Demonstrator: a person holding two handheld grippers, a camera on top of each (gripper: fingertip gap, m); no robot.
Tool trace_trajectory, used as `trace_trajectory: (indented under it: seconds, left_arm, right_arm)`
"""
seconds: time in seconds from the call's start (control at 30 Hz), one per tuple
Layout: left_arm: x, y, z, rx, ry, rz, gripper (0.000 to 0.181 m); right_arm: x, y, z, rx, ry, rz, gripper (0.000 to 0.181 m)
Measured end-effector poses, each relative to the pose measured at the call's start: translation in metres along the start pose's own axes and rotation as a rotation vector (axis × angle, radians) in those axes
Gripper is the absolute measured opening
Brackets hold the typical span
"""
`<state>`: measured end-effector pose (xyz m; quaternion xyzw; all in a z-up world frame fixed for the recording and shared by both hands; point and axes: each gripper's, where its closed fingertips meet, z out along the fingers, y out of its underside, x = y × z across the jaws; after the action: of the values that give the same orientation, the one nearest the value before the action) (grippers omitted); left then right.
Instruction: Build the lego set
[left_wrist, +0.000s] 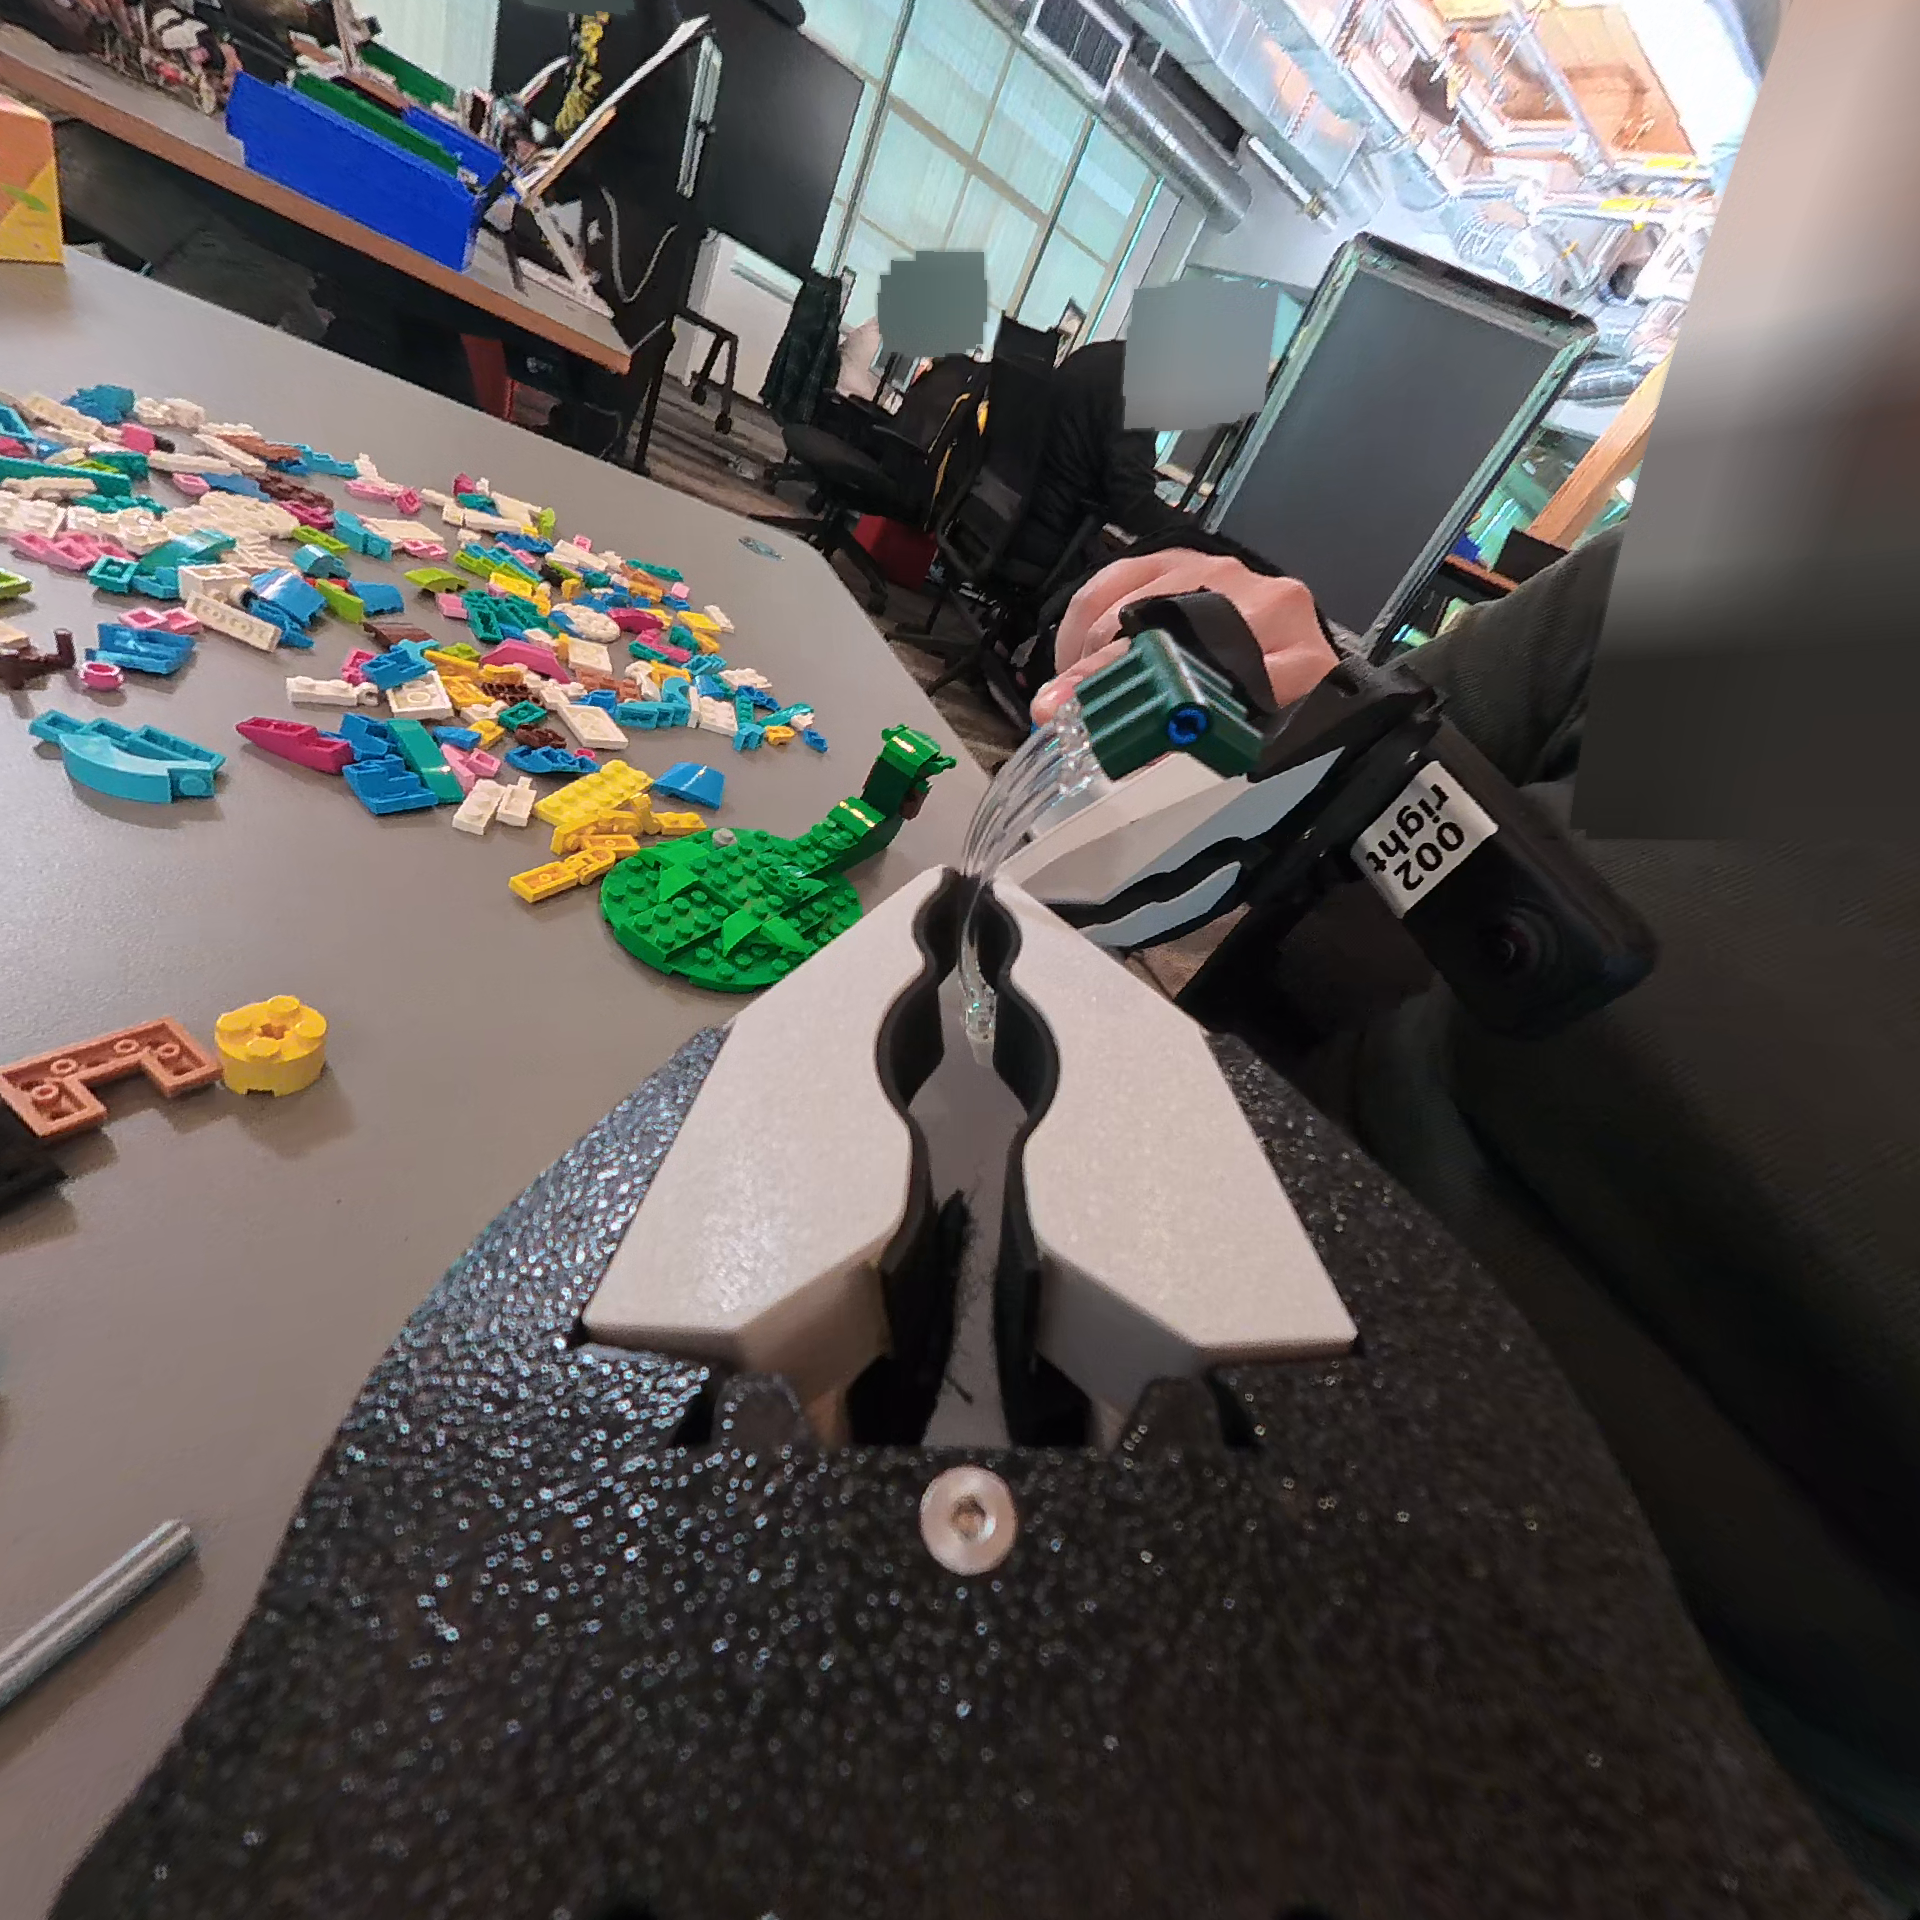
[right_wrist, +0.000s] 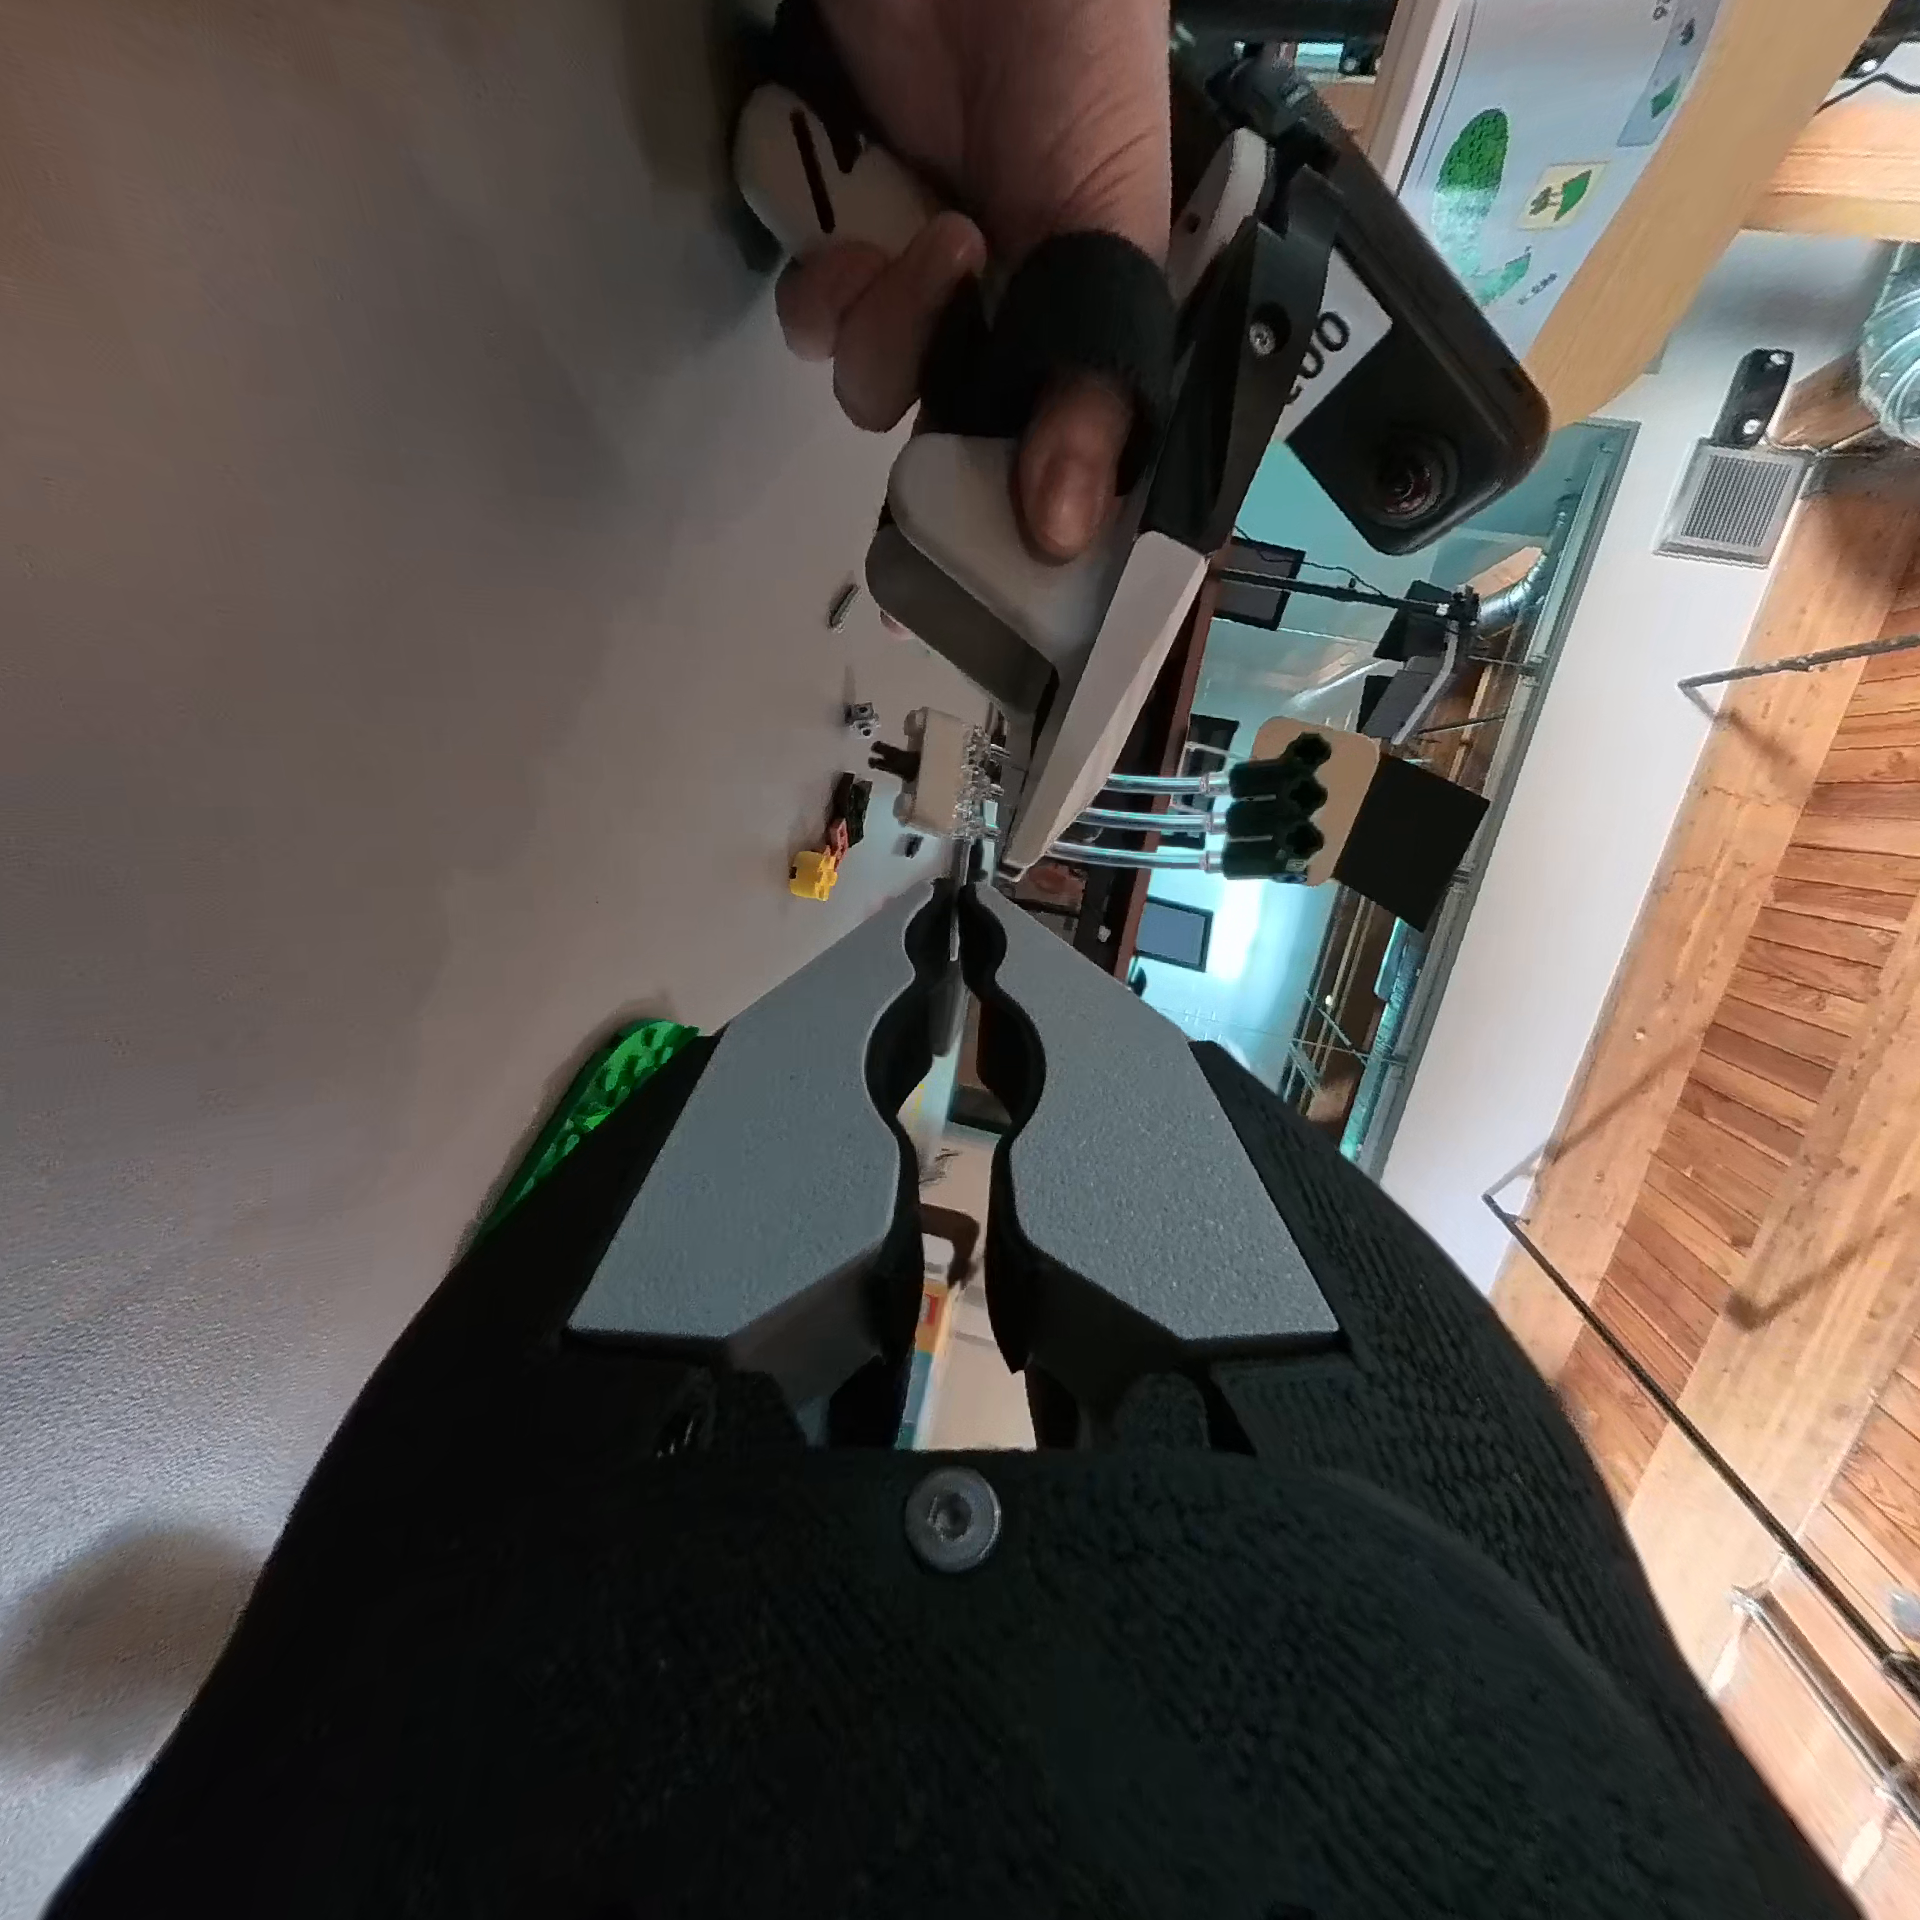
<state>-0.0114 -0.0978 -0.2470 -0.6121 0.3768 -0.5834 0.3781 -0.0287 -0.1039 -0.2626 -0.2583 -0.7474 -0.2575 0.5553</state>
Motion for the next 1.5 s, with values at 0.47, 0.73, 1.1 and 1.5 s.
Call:
trace_trajectory:
  seconds: [0.47, 0.73, 1.1, 1.5]
  left_arm:
    - [-0.007, 0.004, 0.004, -0.041, -0.049, -0.01, 0.0]
    - [-0.007, 0.01, 0.015, -0.081, -0.046, -0.01, 0.0]
    - [-0.01, -0.016, -0.011, 0.151, -0.107, 0.095, 0.0]
    - [0.004, -0.013, -0.014, 0.15, -0.027, 0.154, 0.0]
  right_arm:
    - [-0.008, 0.002, 0.002, 0.04, -0.056, 0.114, 0.0]
    - [-0.004, -0.01, -0.002, 0.107, -0.06, 0.184, 0.0]
    - [0.037, 0.024, -0.013, 0.495, -0.281, 1.447, 0.028]
    - [0.024, 0.012, -0.008, 0.538, -0.467, 1.604, 0.004]
